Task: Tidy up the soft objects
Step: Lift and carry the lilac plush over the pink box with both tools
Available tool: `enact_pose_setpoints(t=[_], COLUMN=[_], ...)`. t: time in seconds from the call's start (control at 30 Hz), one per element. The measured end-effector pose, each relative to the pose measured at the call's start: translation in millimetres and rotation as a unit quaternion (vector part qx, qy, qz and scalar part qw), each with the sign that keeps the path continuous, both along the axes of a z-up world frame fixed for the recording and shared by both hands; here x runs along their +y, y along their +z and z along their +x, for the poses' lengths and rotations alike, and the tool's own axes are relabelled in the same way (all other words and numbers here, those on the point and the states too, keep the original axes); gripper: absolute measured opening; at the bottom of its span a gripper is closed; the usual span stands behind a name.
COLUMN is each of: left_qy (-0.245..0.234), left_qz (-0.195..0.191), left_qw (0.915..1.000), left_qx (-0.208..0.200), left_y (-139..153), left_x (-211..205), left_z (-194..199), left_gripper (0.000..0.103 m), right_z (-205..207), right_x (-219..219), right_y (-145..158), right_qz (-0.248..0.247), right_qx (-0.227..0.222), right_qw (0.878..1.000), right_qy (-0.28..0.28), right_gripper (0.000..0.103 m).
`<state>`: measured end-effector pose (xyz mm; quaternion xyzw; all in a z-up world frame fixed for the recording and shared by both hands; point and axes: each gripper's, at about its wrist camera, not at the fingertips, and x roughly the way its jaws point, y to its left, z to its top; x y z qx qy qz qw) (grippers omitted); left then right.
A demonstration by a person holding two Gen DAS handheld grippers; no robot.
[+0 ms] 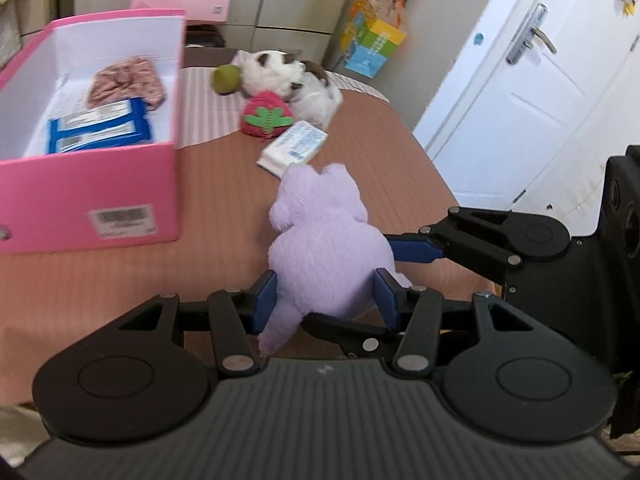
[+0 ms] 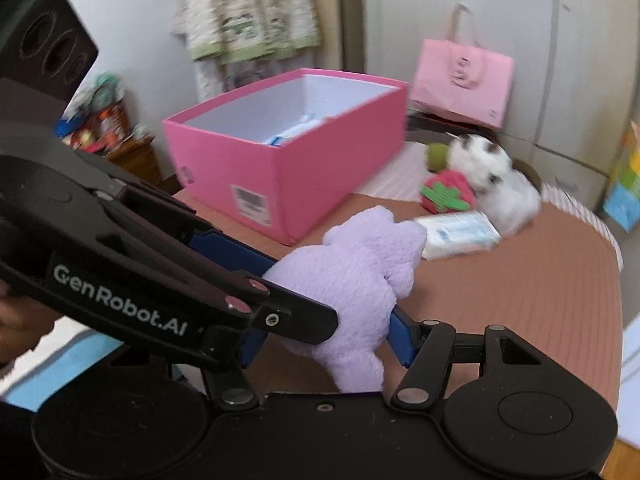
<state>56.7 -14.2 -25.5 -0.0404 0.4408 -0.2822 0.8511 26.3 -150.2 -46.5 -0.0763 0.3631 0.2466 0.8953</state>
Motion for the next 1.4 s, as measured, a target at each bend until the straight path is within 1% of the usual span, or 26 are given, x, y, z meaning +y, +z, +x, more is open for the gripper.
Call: enact_pose_setpoints(t=[0.1,0.2,0.3,0.37,0.5,0.67,0.73,0.77,0.83,0.9,0.97,1.03,1.1,1.17,1.23,1.33,1.4], left_qy=[0.009,0.020,0.029,0.035,0.048,0.060,0.076,0.089,0.107,0.116,0.119,0.122,0.114,0.110,0.104,0.102,0.111], left_qz=[0.004,0.013,0.019,0.022,0.022,0.019,0.007,-0.004,-0.016,-0.025,-0.035,-0.037,-0.041,-0.047,-0.039,-0.037,-0.042], left_qw=[0.9999,0.9997,0.9994,0.9989,0.9976,0.9958,0.9936,0.9916,0.9877,0.9846,0.9845,0.9844,0.9861,0.9880,0.9894,0.9909,0.9912], left_qx=[0.014,0.006,-0.009,-0.024,-0.044,-0.066,-0.083,-0.094,-0.113,-0.129,-0.124,-0.121,-0.113,-0.098,-0.094,-0.080,-0.060], left_y=[8,22,38,48,65,80,85,87,90,90,90,90,87,82,78,71,65], left_x=[19,37,53,63,83,103,114,119,126,133,140,146,150,151,149,148,151], left_z=[-6,-13,-19,-22,-18,-4,4,8,18,32,50,68,86,106,120,143,160], left_gripper=[0.050,0.050,0.050,0.050,0.050,0.051,0.052,0.053,0.053,0.053,0.053,0.053,0.053,0.053,0.053,0.053,0.054], right_z=[0,2,-2,-5,0,18,30,38,57,74,88,101,116,131,146,169,184], right_x=[16,29,45,57,76,94,100,101,102,105,109,113,113,109,106,105,107], right_y=[9,18,32,41,57,73,78,81,86,88,89,89,87,82,75,69,65], right_qz=[0.003,0.021,0.027,0.021,0.022,0.029,0.036,0.042,0.076,0.088,0.089,0.089,0.096,0.108,0.116,0.112,0.105], right_qx=[0.010,0.020,0.006,-0.013,-0.036,-0.054,-0.058,-0.058,-0.048,-0.049,-0.061,-0.074,-0.078,-0.073,-0.062,-0.053,-0.047], right_qw=[1.000,0.998,0.997,0.997,0.995,0.993,0.993,0.993,0.992,0.991,0.990,0.989,0.988,0.987,0.987,0.989,0.989], right_qy=[0.029,0.052,0.068,0.079,0.093,0.101,0.100,0.097,0.091,0.089,0.086,0.091,0.098,0.095,0.089,0.085,0.089], right_gripper=[0.067,0.067,0.067,0.067,0.067,0.068,0.069,0.069,0.069,0.069,0.069,0.069,0.069,0.069,0.069,0.069,0.069])
